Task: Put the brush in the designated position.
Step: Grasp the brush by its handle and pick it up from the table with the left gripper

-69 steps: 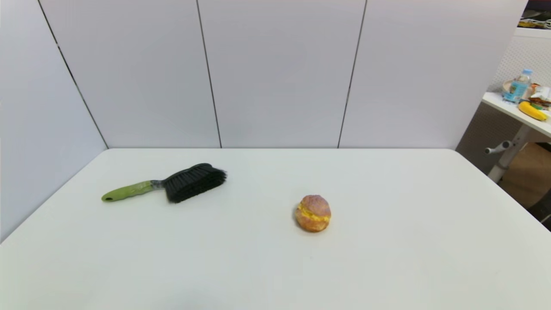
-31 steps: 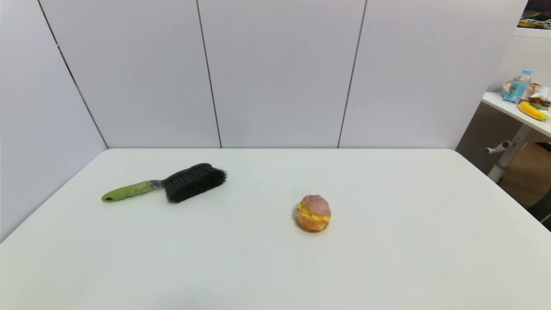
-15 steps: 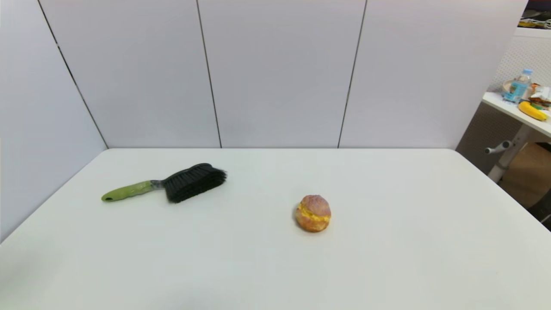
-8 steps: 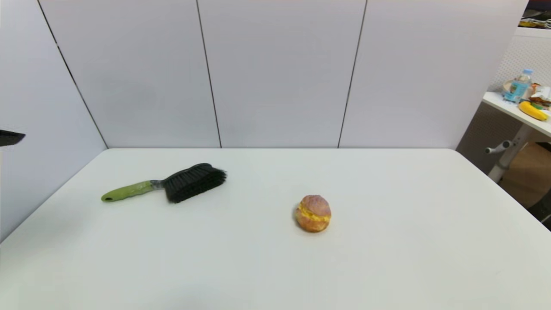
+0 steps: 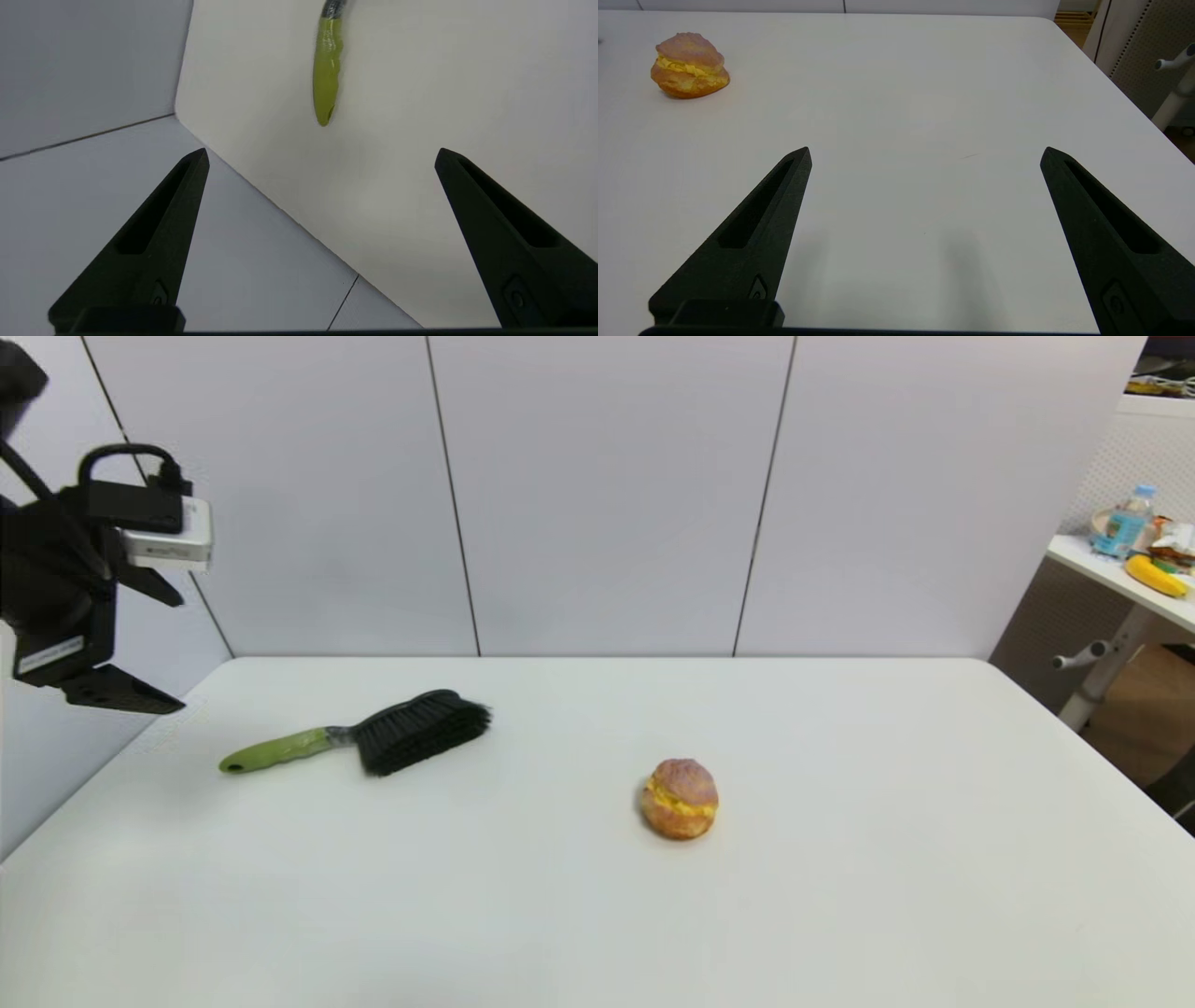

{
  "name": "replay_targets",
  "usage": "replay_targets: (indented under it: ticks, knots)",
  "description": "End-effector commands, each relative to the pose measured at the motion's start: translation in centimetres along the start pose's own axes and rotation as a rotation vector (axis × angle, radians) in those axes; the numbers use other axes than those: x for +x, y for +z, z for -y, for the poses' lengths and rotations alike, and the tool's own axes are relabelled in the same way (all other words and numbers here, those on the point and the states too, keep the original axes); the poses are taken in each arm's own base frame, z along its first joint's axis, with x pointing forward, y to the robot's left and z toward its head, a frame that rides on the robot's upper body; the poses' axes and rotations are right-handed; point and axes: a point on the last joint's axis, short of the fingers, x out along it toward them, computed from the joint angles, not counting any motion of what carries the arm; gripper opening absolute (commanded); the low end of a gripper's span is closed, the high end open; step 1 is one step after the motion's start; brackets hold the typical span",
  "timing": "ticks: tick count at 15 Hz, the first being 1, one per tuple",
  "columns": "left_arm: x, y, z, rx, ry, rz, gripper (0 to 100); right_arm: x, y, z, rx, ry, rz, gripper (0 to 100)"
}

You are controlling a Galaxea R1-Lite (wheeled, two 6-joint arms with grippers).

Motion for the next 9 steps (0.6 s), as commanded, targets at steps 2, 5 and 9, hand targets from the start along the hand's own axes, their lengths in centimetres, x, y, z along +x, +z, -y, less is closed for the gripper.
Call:
replay_targets:
  ticks: [2,5,9]
  knots:
    - [9.0,-1.0,-1.1,-0.043,-0.316,0.052,100,0.0,-0.1,0.0,0.000,0.001,-0.004,100]
    - [10.5,-2.0,-1.4,-0.078,-0.354,0.044,100,0.0,0.0,0.0,0.000,0.001,-0.003,100]
    - [13.0,-2.6,-1.7,-0.085,-0.380,0.025,100,0.0,0.0,0.0,0.000,0.001,-0.003,100]
